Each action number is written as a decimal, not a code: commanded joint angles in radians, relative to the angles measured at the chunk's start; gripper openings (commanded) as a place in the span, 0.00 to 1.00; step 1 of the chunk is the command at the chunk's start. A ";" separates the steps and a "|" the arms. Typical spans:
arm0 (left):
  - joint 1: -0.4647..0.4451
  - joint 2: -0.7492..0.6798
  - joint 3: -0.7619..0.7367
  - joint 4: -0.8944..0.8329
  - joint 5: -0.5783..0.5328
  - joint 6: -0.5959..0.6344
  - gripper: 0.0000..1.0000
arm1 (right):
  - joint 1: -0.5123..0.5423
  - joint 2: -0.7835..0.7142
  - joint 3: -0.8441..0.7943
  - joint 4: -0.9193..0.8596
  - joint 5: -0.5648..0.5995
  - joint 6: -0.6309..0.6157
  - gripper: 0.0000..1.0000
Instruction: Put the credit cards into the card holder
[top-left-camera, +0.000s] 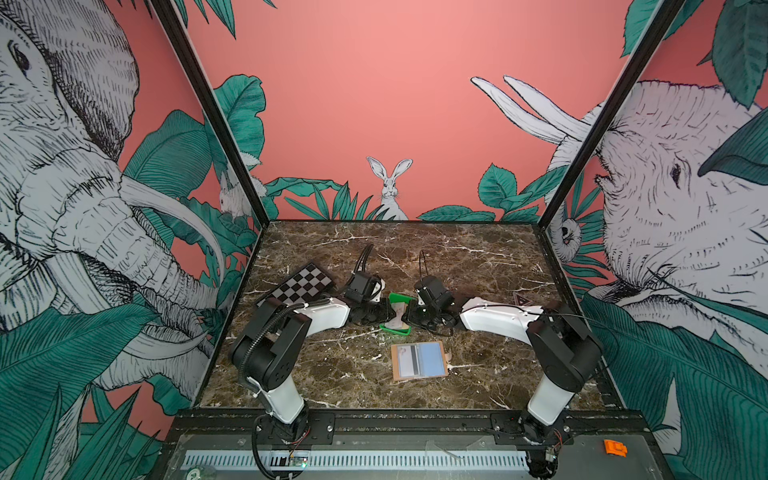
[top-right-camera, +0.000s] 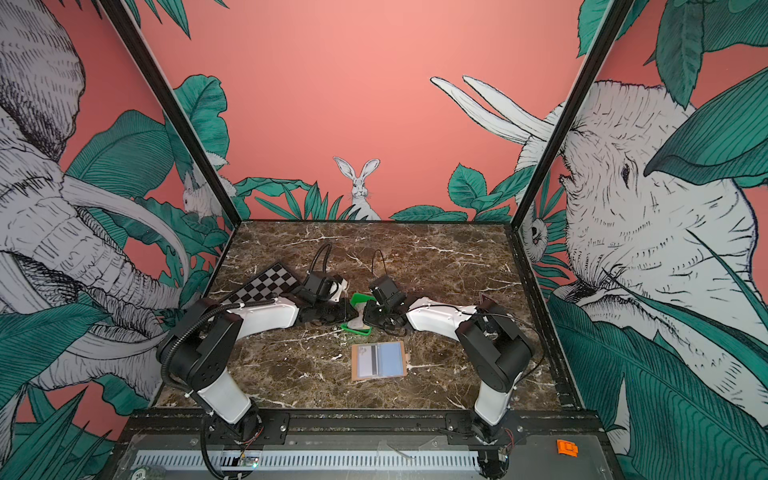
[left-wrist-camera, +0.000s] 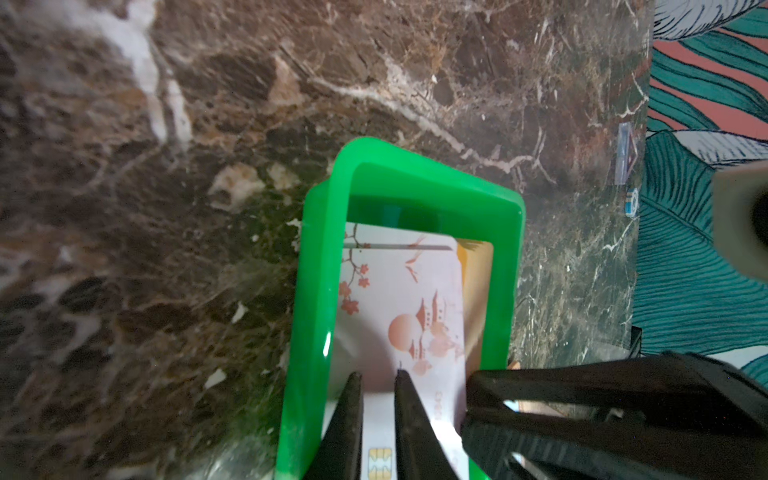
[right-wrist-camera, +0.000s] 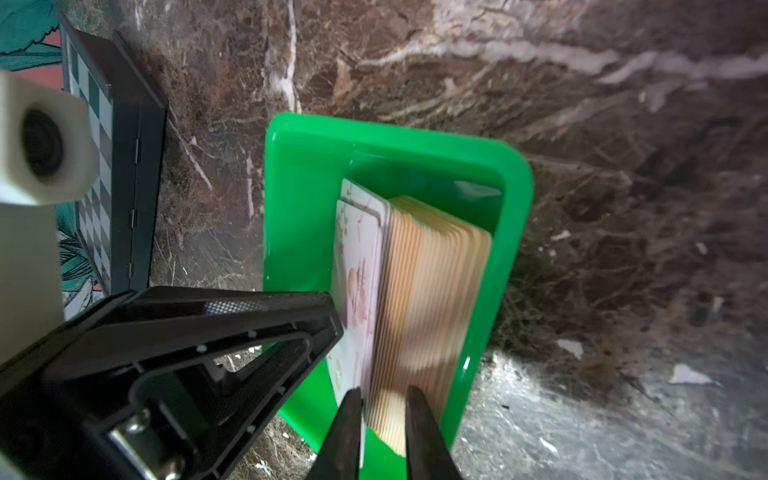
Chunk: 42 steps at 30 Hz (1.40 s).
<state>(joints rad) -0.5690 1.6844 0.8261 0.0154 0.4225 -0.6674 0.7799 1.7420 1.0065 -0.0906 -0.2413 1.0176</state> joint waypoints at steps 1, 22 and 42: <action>-0.009 -0.023 -0.040 -0.029 -0.024 -0.025 0.18 | 0.006 0.000 0.001 0.003 0.016 -0.004 0.18; -0.018 -0.041 -0.077 -0.009 -0.030 -0.064 0.18 | 0.005 -0.002 -0.032 0.071 -0.041 -0.010 0.09; -0.020 -0.247 -0.107 -0.065 -0.030 -0.111 0.19 | -0.018 -0.060 -0.014 -0.021 0.000 -0.011 0.00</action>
<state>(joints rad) -0.5838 1.4960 0.7315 -0.0093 0.4026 -0.7685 0.7719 1.7229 0.9859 -0.0704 -0.2615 1.0172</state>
